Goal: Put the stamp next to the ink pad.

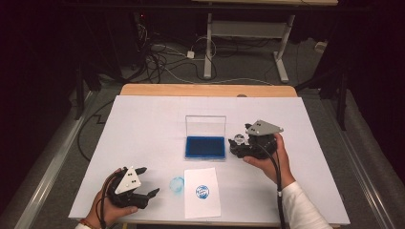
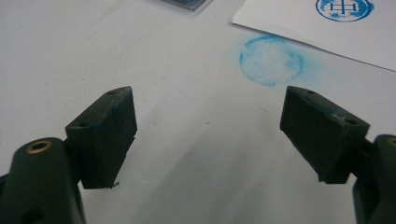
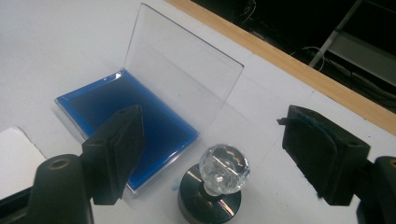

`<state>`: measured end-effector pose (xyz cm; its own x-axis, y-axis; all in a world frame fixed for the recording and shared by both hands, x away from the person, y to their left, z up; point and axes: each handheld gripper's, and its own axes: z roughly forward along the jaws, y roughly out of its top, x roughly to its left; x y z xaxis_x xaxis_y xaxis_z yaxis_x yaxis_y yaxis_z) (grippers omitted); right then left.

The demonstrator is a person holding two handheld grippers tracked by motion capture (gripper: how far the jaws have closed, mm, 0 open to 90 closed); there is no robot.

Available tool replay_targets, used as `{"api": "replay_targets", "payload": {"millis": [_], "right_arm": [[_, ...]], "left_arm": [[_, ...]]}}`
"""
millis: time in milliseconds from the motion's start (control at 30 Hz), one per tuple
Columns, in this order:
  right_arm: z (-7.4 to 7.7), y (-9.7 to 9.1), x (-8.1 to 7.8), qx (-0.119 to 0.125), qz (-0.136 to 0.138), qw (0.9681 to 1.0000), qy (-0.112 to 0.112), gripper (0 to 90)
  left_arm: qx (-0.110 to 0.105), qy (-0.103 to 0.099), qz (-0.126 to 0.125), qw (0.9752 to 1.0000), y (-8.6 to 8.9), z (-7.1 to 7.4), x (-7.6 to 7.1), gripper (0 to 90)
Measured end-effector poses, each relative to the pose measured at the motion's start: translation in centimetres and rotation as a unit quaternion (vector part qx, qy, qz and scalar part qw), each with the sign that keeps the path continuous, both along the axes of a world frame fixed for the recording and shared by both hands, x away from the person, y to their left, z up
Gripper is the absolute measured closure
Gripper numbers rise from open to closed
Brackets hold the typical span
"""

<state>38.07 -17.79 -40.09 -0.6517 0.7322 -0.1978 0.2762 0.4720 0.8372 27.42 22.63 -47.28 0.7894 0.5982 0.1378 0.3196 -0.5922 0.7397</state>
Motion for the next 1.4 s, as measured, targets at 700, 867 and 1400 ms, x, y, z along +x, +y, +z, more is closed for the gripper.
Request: {"api": "replay_targets", "payload": {"millis": [700,867,1400], "right_arm": [[1.2,-0.4,-2.1,-0.002,0.009,0.9997,-0.024,21.5],[1.7,-0.8,-2.8,0.005,0.01,0.9994,-0.034,21.2],[2.5,-2.5,-5.3,0.012,0.02,0.9982,-0.055,20.4]], "left_arm": [[-0.002,-0.003,0.002,1.0,0.1,0.1,0.0,18.1],[-0.003,-0.007,0.004,1.0,0.2,0.2,-0.1,18.1],[-0.004,-0.035,0.02,0.9992,0.2,0.7,-0.4,18.0]]}}
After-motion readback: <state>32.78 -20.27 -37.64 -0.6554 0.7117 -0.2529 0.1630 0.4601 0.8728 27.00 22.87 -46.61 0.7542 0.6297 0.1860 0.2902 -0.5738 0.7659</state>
